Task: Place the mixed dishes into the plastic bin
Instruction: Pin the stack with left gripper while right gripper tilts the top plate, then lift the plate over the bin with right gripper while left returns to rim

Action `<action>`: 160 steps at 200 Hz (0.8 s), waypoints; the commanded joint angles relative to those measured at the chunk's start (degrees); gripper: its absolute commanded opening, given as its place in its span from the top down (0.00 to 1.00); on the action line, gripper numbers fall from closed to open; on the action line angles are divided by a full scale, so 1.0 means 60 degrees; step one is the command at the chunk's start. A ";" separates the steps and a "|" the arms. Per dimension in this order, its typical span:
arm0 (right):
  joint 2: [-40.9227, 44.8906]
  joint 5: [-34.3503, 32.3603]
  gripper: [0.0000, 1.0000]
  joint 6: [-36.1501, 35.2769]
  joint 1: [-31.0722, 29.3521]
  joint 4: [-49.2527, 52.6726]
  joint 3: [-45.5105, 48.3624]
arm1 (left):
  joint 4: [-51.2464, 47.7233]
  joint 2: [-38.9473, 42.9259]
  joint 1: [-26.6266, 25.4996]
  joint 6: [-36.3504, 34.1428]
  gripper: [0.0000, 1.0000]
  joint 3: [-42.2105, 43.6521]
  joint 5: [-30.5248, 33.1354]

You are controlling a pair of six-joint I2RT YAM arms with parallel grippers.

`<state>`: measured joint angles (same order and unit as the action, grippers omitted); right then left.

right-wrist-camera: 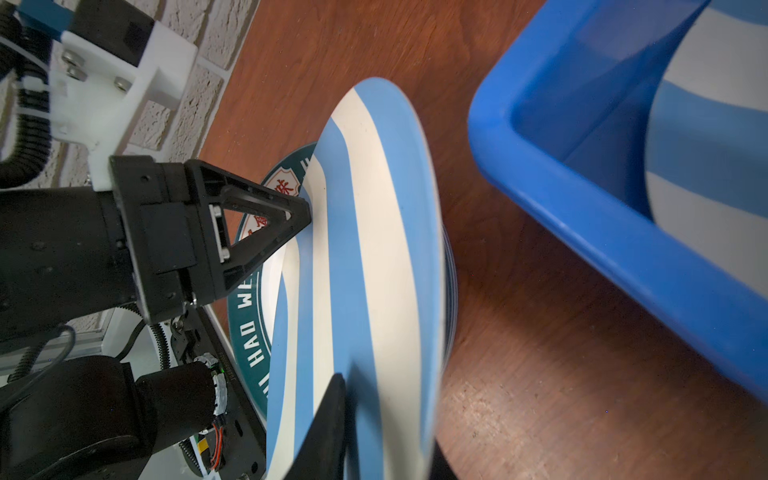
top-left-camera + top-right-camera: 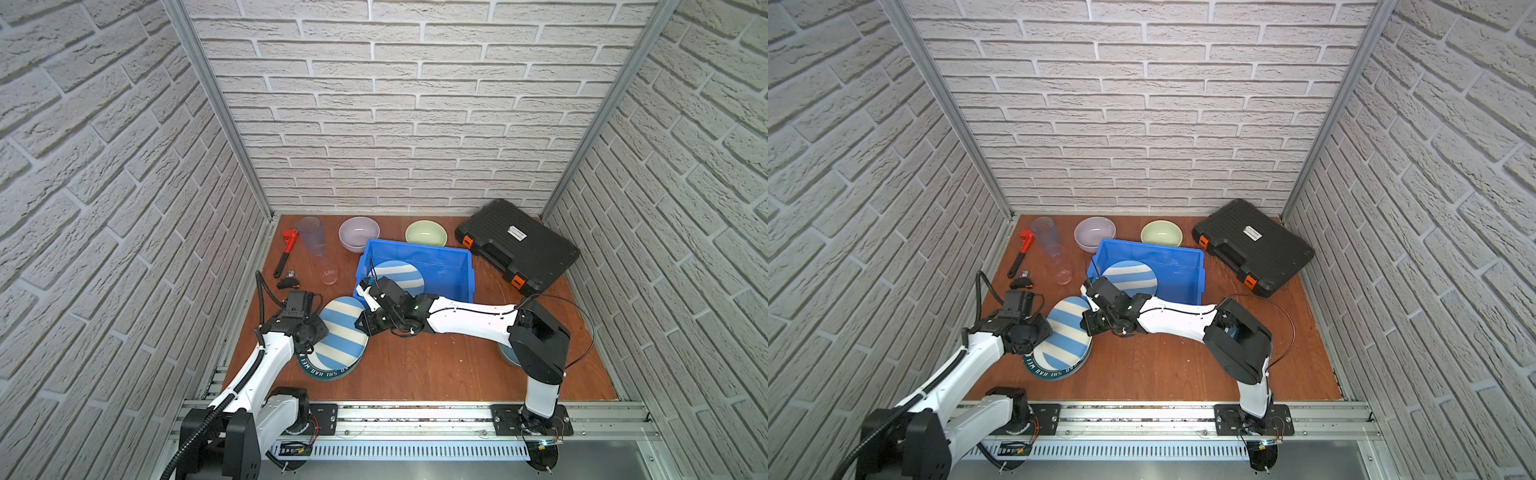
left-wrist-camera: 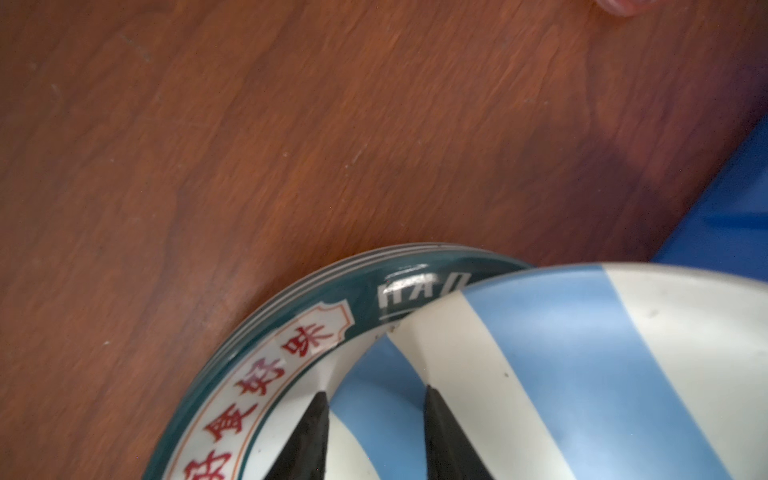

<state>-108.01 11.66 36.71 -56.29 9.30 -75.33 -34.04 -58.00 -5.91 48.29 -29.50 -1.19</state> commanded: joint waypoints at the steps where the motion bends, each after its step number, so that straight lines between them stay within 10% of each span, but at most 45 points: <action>1: 0.0347 -0.0018 0.86 -0.0420 -0.0158 -0.0115 -0.0116 | -0.0274 0.0011 -0.0164 0.0052 0.61 0.0273 -0.0391; 160: 0.2053 -0.0203 0.94 -0.0657 0.0269 0.0323 0.0059 | -0.2188 0.0183 -0.0156 -0.1071 0.52 -0.2774 -0.0200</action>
<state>-100.05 10.74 33.67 -55.57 13.23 -75.29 -44.40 -56.64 -6.52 44.18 -43.40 -2.02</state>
